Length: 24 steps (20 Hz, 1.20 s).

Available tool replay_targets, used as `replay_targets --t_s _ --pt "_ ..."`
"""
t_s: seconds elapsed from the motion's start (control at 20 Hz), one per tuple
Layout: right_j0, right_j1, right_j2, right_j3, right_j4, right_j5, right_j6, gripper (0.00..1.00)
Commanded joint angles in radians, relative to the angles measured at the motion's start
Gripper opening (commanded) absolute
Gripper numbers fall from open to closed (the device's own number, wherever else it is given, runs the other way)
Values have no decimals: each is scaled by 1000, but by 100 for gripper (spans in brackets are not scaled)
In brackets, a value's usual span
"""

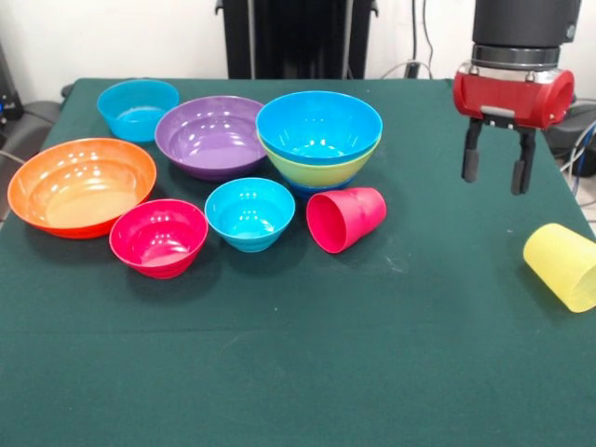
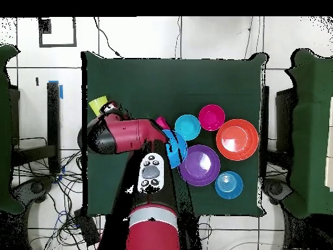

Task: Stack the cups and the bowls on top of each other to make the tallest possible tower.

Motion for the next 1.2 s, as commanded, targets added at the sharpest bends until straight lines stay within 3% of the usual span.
replay_targets --t_s 0.05,0.35,0.9,1.05,1.2 --pt "49 63 28 -82 46 -23 89 100" --pt "72 69 15 -99 75 -5 91 100" --pt "25 30 54 -53 81 -25 60 100" --pt "-8 -30 95 -29 89 30 35 100" --pt "-8 -41 104 -35 89 31 36 100"
